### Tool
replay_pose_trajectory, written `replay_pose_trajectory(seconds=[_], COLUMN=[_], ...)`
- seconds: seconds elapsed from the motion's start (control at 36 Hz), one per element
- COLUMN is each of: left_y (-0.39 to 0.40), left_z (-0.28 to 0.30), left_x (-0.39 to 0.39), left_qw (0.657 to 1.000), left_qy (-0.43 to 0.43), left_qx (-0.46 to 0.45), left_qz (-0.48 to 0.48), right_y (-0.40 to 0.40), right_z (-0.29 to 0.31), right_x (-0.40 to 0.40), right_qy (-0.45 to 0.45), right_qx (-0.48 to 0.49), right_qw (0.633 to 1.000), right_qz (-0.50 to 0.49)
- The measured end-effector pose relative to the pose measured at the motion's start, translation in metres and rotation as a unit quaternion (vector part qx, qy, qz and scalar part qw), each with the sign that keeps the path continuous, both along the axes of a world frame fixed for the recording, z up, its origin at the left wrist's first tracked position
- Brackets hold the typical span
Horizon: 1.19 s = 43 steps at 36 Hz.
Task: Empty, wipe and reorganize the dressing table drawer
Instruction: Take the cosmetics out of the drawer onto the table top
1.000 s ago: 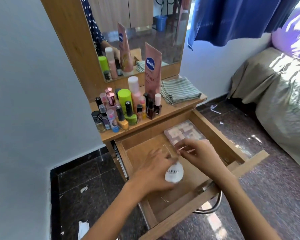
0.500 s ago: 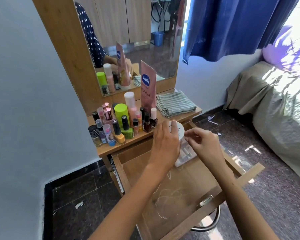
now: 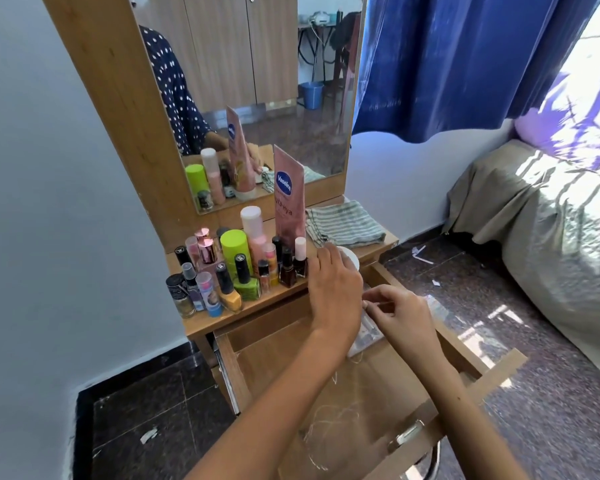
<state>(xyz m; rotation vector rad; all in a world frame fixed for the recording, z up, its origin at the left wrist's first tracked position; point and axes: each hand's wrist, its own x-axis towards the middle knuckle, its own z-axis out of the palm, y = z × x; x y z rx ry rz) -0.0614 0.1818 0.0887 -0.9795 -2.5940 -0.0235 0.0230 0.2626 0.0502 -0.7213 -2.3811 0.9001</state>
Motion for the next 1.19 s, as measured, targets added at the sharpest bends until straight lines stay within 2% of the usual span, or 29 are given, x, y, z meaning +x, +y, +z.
replay_pose_trajectory(seconds=[0.11, 0.39, 0.44, 0.53, 0.58, 0.64, 0.69, 0.81, 0.92, 1.0, 1.19], left_y=[0.004, 0.003, 0.001, -0.007, -0.017, -0.024, -0.028, -0.029, -0.022, -0.015, -0.005], left_z=[0.001, -0.02, -0.026, -0.039, -0.05, -0.061, -0.066, -0.069, -0.075, -0.079, -0.077], left_x=[-0.004, -0.013, -0.014, -0.011, -0.008, -0.007, -0.005, -0.004, -0.003, -0.004, -0.003], left_qw=[1.0, 0.994, 0.988, 0.961, 0.948, 0.957, 0.97, 0.961, 0.962, 0.964, 0.961], left_qy=[0.011, -0.007, 0.022, 0.078, 0.063, -0.013, -0.106, -0.199, -0.206, -0.202, -0.235], left_qx=[-0.007, 0.055, 0.085, 0.127, 0.12, 0.101, 0.048, -0.066, -0.068, -0.069, -0.056], left_qz=[-0.013, -0.093, -0.129, -0.231, -0.29, -0.271, -0.212, -0.18, -0.168, -0.159, -0.137], right_y=[-0.001, 0.003, 0.004, 0.007, 0.009, 0.013, 0.015, 0.014, 0.007, 0.002, 0.002], right_z=[-0.004, -0.012, -0.013, -0.013, -0.014, -0.016, -0.018, -0.02, -0.019, -0.018, -0.02], right_x=[0.0, -0.001, -0.001, 0.003, 0.008, 0.014, 0.02, 0.031, 0.036, 0.037, 0.036], right_qy=[-0.004, -0.03, -0.031, -0.038, -0.047, -0.055, -0.07, -0.114, -0.167, -0.209, -0.198], right_qx=[0.0, -0.012, -0.012, -0.014, -0.019, -0.025, -0.022, 0.0, 0.058, 0.058, 0.027], right_qw=[1.0, 0.999, 0.999, 0.999, 0.997, 0.996, 0.994, 0.99, 0.982, 0.975, 0.979], right_qz=[0.002, 0.003, -0.002, -0.026, -0.051, -0.069, -0.075, -0.077, -0.068, -0.051, -0.048])
